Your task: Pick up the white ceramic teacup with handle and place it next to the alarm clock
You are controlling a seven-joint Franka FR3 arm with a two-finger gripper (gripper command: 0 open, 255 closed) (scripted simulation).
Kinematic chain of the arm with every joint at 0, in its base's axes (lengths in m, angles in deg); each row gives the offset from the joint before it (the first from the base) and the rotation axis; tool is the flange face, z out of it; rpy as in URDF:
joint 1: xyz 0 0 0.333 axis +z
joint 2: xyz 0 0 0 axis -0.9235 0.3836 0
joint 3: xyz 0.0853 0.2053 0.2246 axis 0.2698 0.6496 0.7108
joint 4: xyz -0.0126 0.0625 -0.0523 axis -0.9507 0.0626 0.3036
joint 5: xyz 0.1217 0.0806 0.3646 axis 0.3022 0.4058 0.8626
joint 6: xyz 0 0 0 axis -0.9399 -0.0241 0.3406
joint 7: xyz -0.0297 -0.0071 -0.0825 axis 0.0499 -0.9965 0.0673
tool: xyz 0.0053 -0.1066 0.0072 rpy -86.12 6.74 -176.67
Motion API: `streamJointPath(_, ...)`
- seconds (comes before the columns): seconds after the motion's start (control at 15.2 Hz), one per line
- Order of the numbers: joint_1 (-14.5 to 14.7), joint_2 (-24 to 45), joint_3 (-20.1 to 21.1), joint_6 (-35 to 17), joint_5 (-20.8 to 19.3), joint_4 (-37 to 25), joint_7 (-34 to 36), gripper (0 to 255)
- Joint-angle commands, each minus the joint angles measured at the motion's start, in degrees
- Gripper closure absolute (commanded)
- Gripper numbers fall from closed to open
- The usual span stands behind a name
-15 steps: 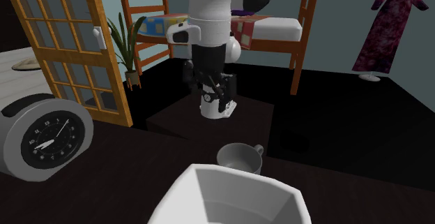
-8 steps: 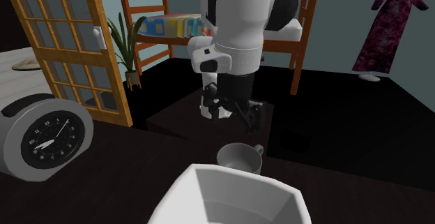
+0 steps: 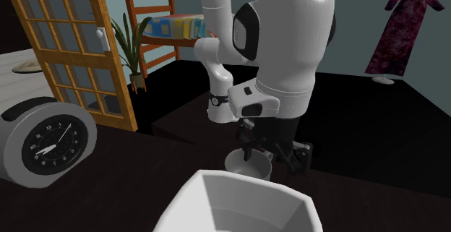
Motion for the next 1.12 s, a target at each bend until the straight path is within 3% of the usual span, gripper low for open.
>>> streamJointPath(0.0, 0.7, 1.8, -0.1, -1.0, -1.0, -0.5, 1.0, 0)
streamJointPath(0.4, 1.0, 3.5, -0.7, -4.8, -2.3, 1.8, 1.9, 0)
streamJointPath(0.86, 1.0, 3.5, -0.7, -4.8, -2.3, 1.8, 1.9, 0)
streamJointPath(0.92, 1.0, 3.5, -0.7, -4.8, -2.3, 1.8, 1.9, 255)
streamJointPath(1.06, 1.0, 3.5, -0.7, -4.8, -2.3, 1.8, 1.9, 255)
